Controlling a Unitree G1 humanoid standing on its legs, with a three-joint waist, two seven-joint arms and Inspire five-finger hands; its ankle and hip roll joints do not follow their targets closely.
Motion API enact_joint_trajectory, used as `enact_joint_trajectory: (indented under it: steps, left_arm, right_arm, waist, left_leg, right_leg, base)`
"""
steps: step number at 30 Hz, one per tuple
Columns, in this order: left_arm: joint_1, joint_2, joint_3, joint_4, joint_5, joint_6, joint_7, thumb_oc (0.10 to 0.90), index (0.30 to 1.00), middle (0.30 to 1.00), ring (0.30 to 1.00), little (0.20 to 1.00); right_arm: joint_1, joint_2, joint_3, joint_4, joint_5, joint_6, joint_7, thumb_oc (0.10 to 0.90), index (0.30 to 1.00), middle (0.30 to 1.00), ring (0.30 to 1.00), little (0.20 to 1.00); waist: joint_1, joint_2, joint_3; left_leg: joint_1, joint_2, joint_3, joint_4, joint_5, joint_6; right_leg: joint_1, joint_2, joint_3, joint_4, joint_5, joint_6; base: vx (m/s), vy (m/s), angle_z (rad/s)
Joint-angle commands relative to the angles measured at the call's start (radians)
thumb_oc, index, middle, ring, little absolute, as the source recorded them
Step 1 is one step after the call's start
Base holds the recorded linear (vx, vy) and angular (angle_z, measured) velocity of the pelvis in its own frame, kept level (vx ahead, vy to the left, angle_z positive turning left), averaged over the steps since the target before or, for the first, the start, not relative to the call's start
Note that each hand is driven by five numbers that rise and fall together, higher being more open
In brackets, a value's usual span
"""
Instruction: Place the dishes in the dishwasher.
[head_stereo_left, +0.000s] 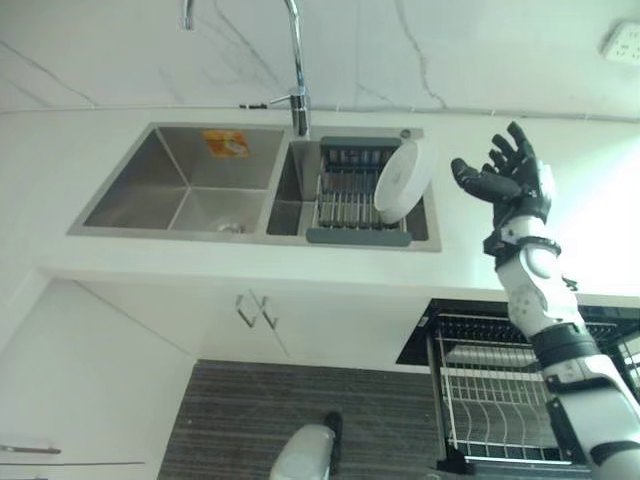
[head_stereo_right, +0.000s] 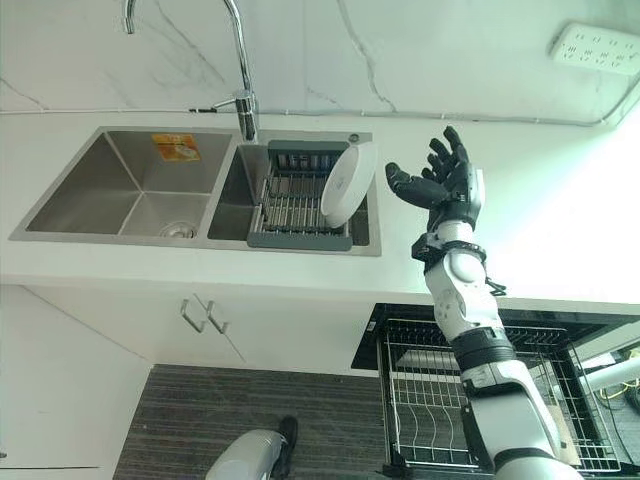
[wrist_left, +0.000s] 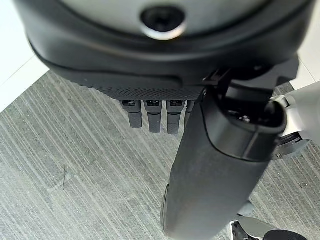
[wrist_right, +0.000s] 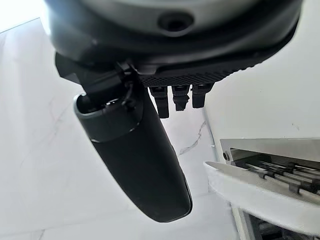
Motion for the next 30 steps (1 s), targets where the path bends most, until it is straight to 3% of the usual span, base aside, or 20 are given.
enact_joint_trajectory:
  steps: [1, 4, 6, 8, 15, 22, 30]
  left_arm:
    - [0.005, 0.041, -0.057, 0.009, -0.01, 0.004, -0.001, 0.8, 0.9, 0.9, 0.9, 0.9]
    - [0.003, 0.044, -0.057, 0.008, 0.017, -0.021, 0.013, 0.8, 0.9, 0.9, 0.9, 0.9]
    - [0.002, 0.059, -0.1, -0.015, 0.122, -0.105, 0.051, 0.8, 0.9, 0.9, 0.9, 0.9]
    - [-0.01, 0.073, -0.146, -0.043, 0.169, -0.121, 0.062, 0.8, 0.9, 0.9, 0.9, 0.9]
    - [-0.033, 0.084, -0.204, -0.066, 0.138, -0.105, 0.067, 0.8, 0.9, 0.9, 0.9, 0.9]
    - [-0.028, 0.067, -0.153, -0.036, 0.045, -0.064, 0.044, 0.8, 0.9, 0.9, 0.9, 0.9]
    - [-0.035, 0.058, -0.145, -0.029, 0.058, -0.078, 0.056, 0.8, 0.9, 0.9, 0.9, 0.9]
  right_arm:
    - [-0.155, -0.102, -0.016, -0.036, 0.032, -0.098, 0.028, 0.8, 0.9, 0.9, 0.9, 0.9]
    - [-0.16, -0.101, -0.013, -0.035, 0.069, -0.102, 0.034, 0.8, 0.9, 0.9, 0.9, 0.9]
    - [-0.149, -0.078, -0.017, -0.044, 0.23, -0.1, 0.083, 0.8, 0.9, 0.9, 0.9, 0.9]
    - [-0.149, -0.072, -0.024, -0.037, 0.228, -0.106, 0.11, 0.8, 0.9, 0.9, 0.9, 0.9]
    - [-0.176, -0.043, -0.01, -0.019, 0.212, -0.128, 0.159, 0.8, 0.9, 0.9, 0.9, 0.9]
    - [-0.186, -0.024, 0.0, -0.071, 0.193, -0.121, 0.131, 0.8, 0.9, 0.9, 0.9, 0.9]
    - [-0.193, -0.011, 0.011, -0.085, 0.201, -0.12, 0.124, 0.8, 0.9, 0.9, 0.9, 0.9]
  waist:
    - [0.025, 0.011, -0.045]
    - [0.027, 0.013, -0.035]
    - [0.024, 0.021, -0.031]
    - [0.02, 0.028, -0.029]
    - [0.018, 0.029, -0.016]
    - [0.026, 0.024, -0.008]
    - [0.03, 0.028, 0.007]
  left_leg:
    - [0.073, 0.033, -0.085, 0.008, -0.173, -0.079]
    - [0.072, 0.031, -0.083, 0.008, -0.17, -0.078]
    - [0.075, 0.029, -0.08, 0.008, -0.175, -0.08]
    - [0.063, 0.029, -0.075, 0.008, -0.166, -0.079]
    - [0.057, 0.038, -0.062, 0.008, -0.167, -0.079]
    - [0.052, 0.042, -0.064, 0.008, -0.167, -0.081]
    - [0.045, 0.042, -0.067, 0.008, -0.163, -0.083]
  right_leg:
    - [-0.087, 0.004, 0.043, -0.029, 0.044, 0.011]
    - [-0.085, 0.0, 0.04, -0.029, 0.046, 0.011]
    - [-0.082, -0.002, 0.043, -0.029, 0.039, 0.011]
    - [-0.095, -0.007, 0.045, -0.029, 0.047, 0.011]
    - [-0.102, -0.007, 0.051, -0.029, 0.045, 0.016]
    - [-0.105, -0.009, 0.042, -0.029, 0.046, 0.016]
    - [-0.112, -0.013, 0.039, -0.029, 0.047, 0.013]
  base:
    - [-0.03, 0.006, 0.11]
    - [0.0, 0.009, 0.08]
    - [0.03, 0.046, 0.04]
    - [-0.04, 0.044, 0.05]
    - [-0.01, 0.0, 0.01]
    - [-0.01, -0.017, -0.01]
    - [0.0, 0.0, 0.0]
